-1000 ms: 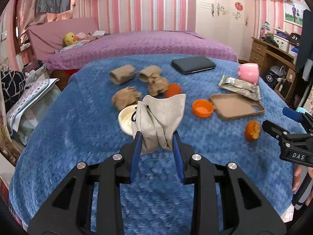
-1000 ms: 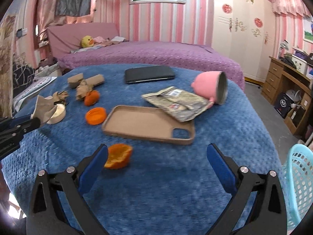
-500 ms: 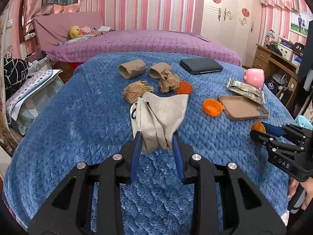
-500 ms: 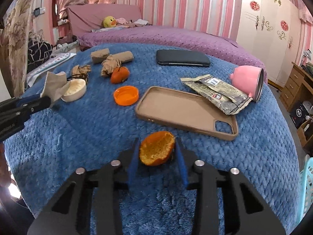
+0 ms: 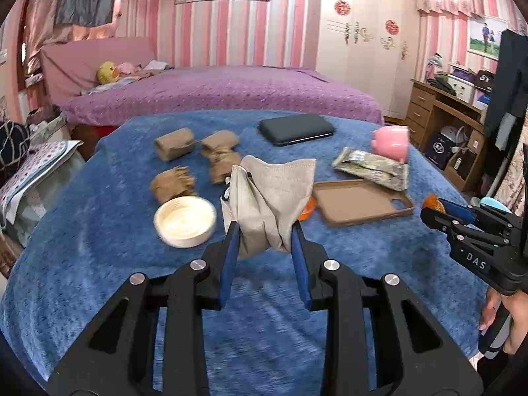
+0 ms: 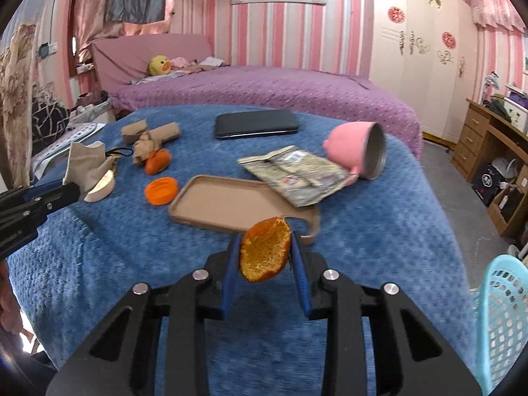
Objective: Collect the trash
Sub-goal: 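Carry cloth and orange peel to the basket and release both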
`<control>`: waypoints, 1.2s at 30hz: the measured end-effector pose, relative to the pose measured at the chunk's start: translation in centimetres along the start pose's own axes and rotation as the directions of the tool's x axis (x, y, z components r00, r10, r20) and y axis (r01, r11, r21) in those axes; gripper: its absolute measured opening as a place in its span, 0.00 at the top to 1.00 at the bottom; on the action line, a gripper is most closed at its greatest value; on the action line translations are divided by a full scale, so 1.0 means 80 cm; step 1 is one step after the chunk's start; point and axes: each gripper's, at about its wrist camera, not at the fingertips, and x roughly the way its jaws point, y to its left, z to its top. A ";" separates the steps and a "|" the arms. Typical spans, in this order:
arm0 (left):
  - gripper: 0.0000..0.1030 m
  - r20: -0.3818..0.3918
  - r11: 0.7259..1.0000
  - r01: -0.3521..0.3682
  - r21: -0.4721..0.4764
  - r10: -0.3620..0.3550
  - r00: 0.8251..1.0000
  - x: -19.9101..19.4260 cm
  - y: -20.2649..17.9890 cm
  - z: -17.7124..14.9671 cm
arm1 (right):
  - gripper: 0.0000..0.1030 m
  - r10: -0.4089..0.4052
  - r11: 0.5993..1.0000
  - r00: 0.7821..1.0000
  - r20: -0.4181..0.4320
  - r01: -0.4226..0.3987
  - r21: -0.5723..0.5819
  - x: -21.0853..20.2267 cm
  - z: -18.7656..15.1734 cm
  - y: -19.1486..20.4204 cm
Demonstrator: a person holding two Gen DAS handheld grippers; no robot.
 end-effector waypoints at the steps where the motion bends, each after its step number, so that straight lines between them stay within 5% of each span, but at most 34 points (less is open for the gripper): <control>1: 0.71 0.002 1.000 0.008 0.002 -0.008 1.000 0.000 -0.007 0.001 | 0.70 -0.011 1.000 1.000 0.003 0.011 0.002 -0.002 0.001 -0.007; 27: 0.71 -0.009 0.987 0.083 0.141 -0.083 0.997 0.025 -0.166 0.010 | 0.70 -0.212 0.961 0.977 0.002 0.208 0.183 -0.049 -0.020 -0.229; 36: 0.71 0.004 0.968 0.167 0.189 -0.171 0.985 0.033 -0.265 0.024 | 0.70 -0.343 0.905 0.939 -0.036 0.340 0.256 -0.090 -0.052 -0.331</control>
